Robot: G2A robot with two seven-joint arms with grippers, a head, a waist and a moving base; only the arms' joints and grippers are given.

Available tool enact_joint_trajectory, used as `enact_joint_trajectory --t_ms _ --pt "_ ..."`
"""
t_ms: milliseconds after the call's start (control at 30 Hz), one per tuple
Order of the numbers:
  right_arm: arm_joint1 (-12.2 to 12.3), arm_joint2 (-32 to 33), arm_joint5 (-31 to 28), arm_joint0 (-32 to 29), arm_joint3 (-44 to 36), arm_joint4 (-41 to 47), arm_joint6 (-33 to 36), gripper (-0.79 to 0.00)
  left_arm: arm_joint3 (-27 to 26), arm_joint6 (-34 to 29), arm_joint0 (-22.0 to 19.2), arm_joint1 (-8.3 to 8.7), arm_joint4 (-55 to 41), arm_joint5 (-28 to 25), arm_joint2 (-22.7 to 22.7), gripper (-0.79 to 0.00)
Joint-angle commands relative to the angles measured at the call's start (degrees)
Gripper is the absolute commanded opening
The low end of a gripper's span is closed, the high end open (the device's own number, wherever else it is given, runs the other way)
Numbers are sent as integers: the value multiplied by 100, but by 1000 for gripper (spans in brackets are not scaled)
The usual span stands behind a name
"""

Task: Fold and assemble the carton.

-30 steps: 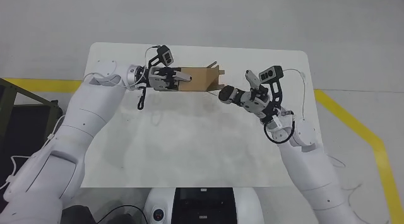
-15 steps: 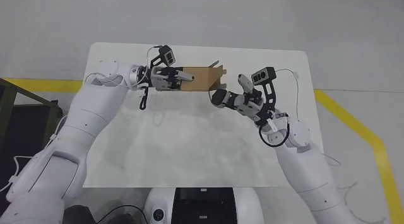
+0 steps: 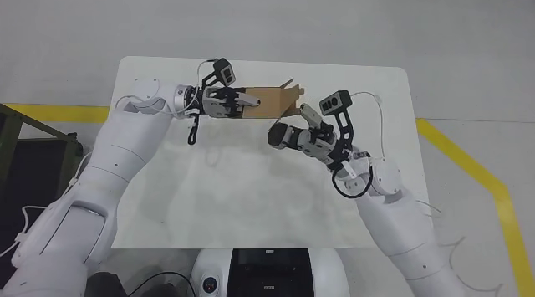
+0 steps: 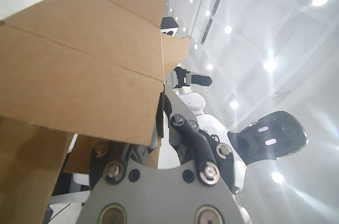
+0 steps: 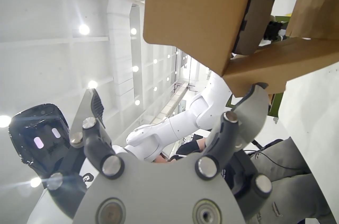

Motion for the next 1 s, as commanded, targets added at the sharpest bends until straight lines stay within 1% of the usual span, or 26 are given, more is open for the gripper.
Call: enact_joint_trajectory --t_ms 0,133,333,433,567,700,867,967 --pt "21 112 24 -38 -39 -7 27 0 85 -63 -1 12 63 -2 -37 -785" --pt "99 468 186 -195 -161 -46 148 0 245 -198 -8 40 153 -36 -140 -785" --pt "255 949 754 -457 -216 -511 552 0 387 -538 -40 60 16 23 -285 -785" --pt "311 1058 961 -555 -173 -732 742 0 220 -538 -56 79 -69 20 -254 -785" --pt "372 1143 1089 -648 -121 -945 1023 0 -34 -538 -68 178 -171 -27 -157 -785" --pt "442 1235 1129 -667 -126 -1232 1444 0 -309 -538 -103 315 -270 -129 74 -785" --pt "510 1390 989 -661 -82 -1421 1697 0 -740 -538 -191 551 -382 -452 599 -785" --pt "553 1411 909 -602 -21 -1710 1919 0 -882 -538 -288 700 -619 -652 910 -785"
